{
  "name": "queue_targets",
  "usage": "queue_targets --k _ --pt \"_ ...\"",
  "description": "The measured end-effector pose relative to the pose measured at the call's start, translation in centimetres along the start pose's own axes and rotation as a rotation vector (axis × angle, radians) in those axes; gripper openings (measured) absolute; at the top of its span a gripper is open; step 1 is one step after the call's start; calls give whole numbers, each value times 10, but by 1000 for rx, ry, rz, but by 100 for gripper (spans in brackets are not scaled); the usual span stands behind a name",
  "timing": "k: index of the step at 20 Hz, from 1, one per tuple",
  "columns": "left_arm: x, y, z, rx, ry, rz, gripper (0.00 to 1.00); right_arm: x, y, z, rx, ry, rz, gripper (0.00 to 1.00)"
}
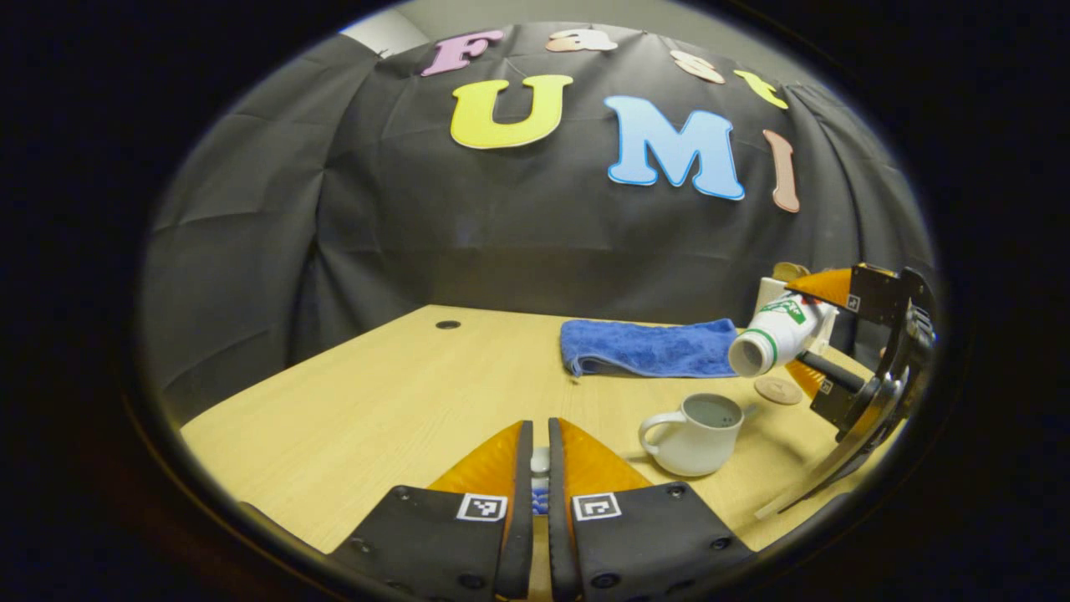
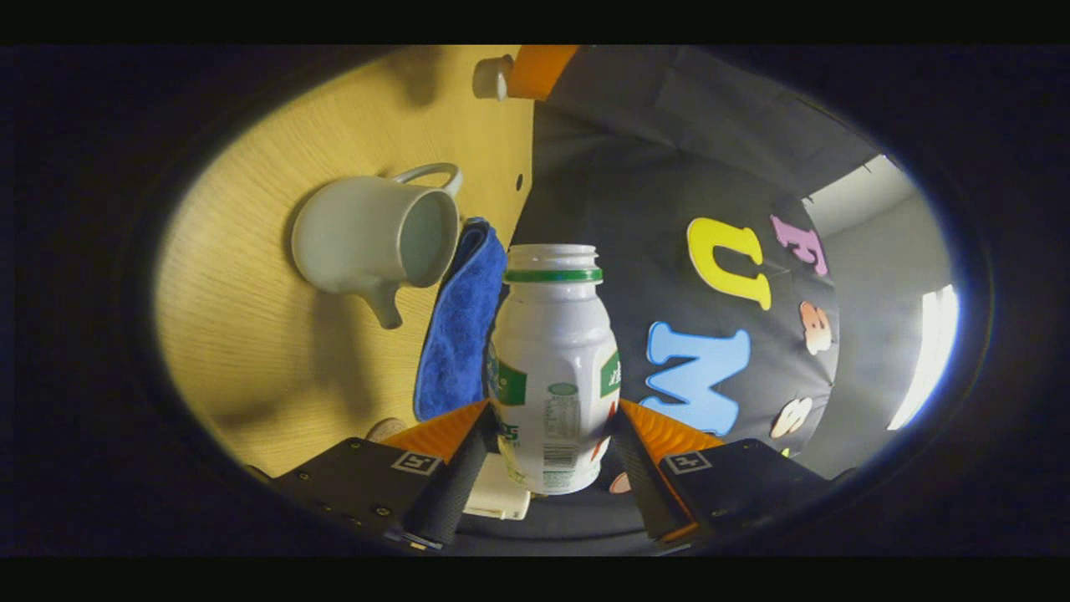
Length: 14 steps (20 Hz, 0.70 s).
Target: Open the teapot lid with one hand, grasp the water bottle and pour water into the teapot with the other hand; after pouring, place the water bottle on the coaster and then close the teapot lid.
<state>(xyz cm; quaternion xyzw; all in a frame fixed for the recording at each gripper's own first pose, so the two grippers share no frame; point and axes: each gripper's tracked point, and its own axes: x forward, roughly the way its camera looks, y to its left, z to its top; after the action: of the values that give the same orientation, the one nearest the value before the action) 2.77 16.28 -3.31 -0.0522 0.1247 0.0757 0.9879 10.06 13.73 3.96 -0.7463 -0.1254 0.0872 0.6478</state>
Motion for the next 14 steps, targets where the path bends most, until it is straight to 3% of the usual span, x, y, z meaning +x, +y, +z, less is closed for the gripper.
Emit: queue_targets --k 5,6,11,14 --pt "0 -4 3 -10 -20 -38 19 -1 15 -14 200 58 66 81" --pt "-1 -5 3 -17 -22 -49 15 -3 18 -18 240 70 76 81" --pt "0 -12 1 -37 -16 -98 19 -10 24 -41 469 134 112 81" --pt "2 -14 -4 -26 -20 -120 19 -16 22 -60 548 168 98 81"
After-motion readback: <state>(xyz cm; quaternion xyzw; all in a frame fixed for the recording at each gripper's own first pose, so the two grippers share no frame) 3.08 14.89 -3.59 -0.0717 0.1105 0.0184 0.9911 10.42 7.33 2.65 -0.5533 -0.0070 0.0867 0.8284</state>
